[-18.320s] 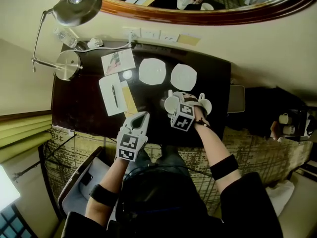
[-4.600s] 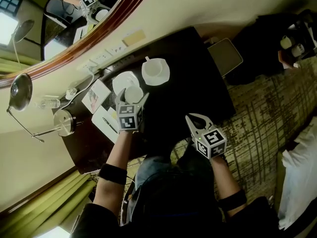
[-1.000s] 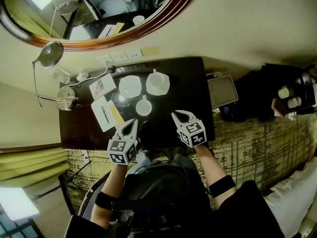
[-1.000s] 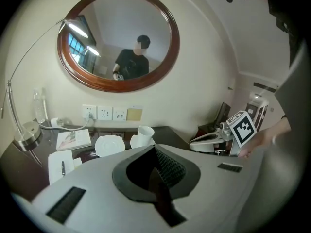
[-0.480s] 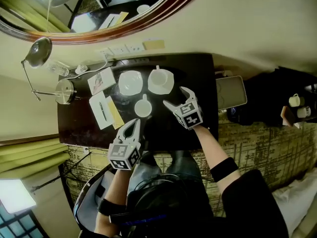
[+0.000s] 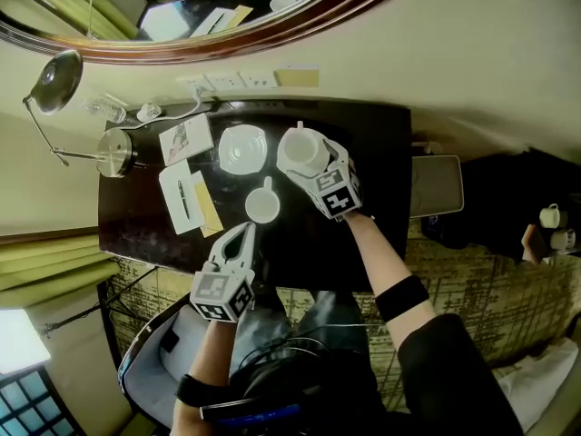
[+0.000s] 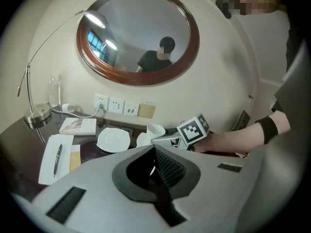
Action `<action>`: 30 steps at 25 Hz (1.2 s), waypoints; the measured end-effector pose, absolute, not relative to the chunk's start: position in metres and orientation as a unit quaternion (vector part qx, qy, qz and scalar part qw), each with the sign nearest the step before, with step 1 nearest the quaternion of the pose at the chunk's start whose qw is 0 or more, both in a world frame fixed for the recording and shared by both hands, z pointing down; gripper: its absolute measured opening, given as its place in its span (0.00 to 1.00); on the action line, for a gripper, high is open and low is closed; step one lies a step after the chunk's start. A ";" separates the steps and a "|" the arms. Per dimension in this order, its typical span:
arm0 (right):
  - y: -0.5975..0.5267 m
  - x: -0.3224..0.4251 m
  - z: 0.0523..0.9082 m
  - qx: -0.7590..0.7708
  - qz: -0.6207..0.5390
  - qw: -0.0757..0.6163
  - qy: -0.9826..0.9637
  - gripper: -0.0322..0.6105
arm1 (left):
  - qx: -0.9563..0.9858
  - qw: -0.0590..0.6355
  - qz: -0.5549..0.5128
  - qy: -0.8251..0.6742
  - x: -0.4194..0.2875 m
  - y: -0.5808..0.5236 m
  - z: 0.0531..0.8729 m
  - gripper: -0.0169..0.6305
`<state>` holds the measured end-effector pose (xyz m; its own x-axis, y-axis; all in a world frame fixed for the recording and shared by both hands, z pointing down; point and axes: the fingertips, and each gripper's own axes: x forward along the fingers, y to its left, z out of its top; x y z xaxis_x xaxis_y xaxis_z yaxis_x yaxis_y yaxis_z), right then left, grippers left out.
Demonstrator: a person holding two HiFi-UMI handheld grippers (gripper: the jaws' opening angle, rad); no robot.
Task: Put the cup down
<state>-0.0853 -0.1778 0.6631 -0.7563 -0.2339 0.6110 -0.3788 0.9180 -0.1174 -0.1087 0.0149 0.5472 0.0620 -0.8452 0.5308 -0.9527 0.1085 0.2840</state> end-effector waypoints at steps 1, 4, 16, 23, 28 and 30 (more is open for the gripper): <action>-0.180 -0.089 0.666 0.162 0.116 0.308 -0.930 0.86 | 0.662 0.306 0.088 -0.679 -0.108 0.015 0.549 0.03; -0.184 -0.100 0.668 0.158 0.109 0.304 -0.933 0.86 | 0.656 0.312 0.088 -0.682 -0.111 0.018 0.556 0.03; -0.192 -0.121 0.665 0.144 0.102 0.284 -0.942 0.74 | 0.629 0.326 0.083 -0.700 -0.130 0.034 0.566 0.03; -0.190 -0.117 0.650 0.153 0.094 0.263 -0.948 0.73 | 0.628 0.329 0.084 -0.700 -0.133 0.040 0.566 0.03; -0.179 -0.100 0.626 0.168 0.095 0.253 -0.948 0.73 | 0.636 0.328 0.088 -0.693 -0.134 0.043 0.565 0.03; -0.172 -0.087 0.621 0.181 0.102 0.252 -0.945 0.73 | 0.637 0.329 0.088 -0.691 -0.135 0.044 0.564 0.03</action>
